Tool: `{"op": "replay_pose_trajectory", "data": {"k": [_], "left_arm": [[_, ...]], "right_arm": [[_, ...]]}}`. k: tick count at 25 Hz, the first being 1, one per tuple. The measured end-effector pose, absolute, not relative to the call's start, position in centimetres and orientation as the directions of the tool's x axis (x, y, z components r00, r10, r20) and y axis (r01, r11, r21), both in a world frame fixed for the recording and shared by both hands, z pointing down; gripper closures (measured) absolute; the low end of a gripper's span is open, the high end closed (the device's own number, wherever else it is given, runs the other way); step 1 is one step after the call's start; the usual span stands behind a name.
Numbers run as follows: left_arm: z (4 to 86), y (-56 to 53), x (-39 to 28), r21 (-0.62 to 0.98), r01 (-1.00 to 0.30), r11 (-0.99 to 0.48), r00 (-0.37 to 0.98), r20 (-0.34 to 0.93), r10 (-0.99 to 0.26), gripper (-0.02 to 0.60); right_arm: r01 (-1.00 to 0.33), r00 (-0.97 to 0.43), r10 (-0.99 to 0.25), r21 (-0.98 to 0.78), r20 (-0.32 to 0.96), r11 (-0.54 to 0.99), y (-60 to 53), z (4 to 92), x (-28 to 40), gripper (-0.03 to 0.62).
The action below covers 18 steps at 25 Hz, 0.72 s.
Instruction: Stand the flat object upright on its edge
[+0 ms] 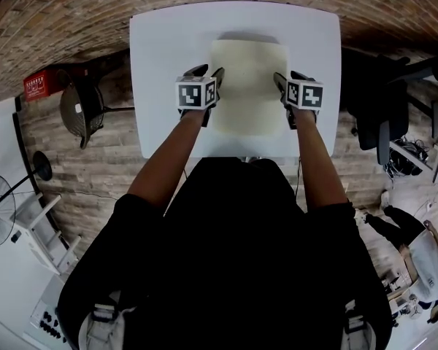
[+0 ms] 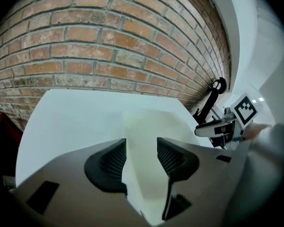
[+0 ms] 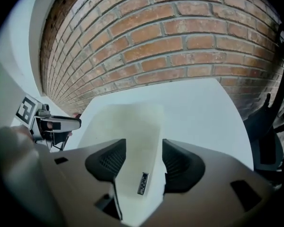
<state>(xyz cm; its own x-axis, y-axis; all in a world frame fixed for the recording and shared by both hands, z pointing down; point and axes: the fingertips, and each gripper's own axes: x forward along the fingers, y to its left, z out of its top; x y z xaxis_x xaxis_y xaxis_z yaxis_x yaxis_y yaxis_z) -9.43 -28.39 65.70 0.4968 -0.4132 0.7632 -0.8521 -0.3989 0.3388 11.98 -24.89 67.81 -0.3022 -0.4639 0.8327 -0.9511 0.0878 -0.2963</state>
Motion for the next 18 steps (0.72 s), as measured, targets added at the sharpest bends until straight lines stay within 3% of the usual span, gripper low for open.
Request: {"op": "replay_pose_trajectory", "data": {"k": [18], "left_arm": [[69.0,-29.0,-8.8,0.424,-0.846,-0.323,0.521,0.786,-0.332,0.339]], "right_arm": [[-0.912,-0.373,-0.417,-0.410,0.828,0.002,-26.0,70.8,11.4,0.269]]}}
